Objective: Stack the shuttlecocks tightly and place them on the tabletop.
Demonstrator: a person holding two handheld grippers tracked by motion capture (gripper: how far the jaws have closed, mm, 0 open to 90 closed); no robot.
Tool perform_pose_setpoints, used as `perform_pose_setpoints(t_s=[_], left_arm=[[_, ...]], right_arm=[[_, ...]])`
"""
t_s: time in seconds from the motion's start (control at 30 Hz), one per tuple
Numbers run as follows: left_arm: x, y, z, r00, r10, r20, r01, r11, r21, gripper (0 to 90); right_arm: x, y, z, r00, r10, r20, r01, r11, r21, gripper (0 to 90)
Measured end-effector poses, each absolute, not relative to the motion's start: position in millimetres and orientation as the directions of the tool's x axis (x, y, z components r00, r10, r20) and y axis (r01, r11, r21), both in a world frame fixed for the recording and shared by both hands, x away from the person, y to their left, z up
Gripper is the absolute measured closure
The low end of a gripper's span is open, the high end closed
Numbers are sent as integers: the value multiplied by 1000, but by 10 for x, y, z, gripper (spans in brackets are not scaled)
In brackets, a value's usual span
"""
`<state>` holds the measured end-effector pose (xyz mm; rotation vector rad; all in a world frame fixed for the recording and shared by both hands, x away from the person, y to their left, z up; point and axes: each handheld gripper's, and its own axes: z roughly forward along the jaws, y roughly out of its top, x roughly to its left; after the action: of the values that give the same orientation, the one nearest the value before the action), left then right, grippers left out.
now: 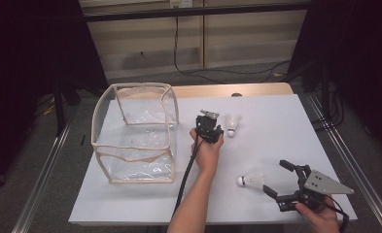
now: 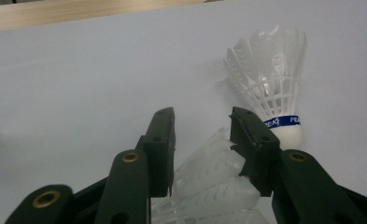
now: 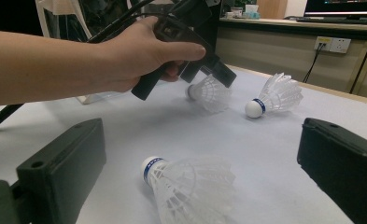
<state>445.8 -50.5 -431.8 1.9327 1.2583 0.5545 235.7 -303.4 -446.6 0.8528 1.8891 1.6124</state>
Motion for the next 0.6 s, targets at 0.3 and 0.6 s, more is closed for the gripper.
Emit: perform_pose_setpoints(t_s=[0.3,0.6], left_arm=[[4472,-502,-4313,422,906,-37,578,-237,780,638],[4521,-493,-4330,407,913,-37,575,-225,787,645]], right_arm=[[2358,-3030,-4465,-674,739,14,131,100,986,7],[2364,-3042,-4468,-672,740,12,127,99,987,6]])
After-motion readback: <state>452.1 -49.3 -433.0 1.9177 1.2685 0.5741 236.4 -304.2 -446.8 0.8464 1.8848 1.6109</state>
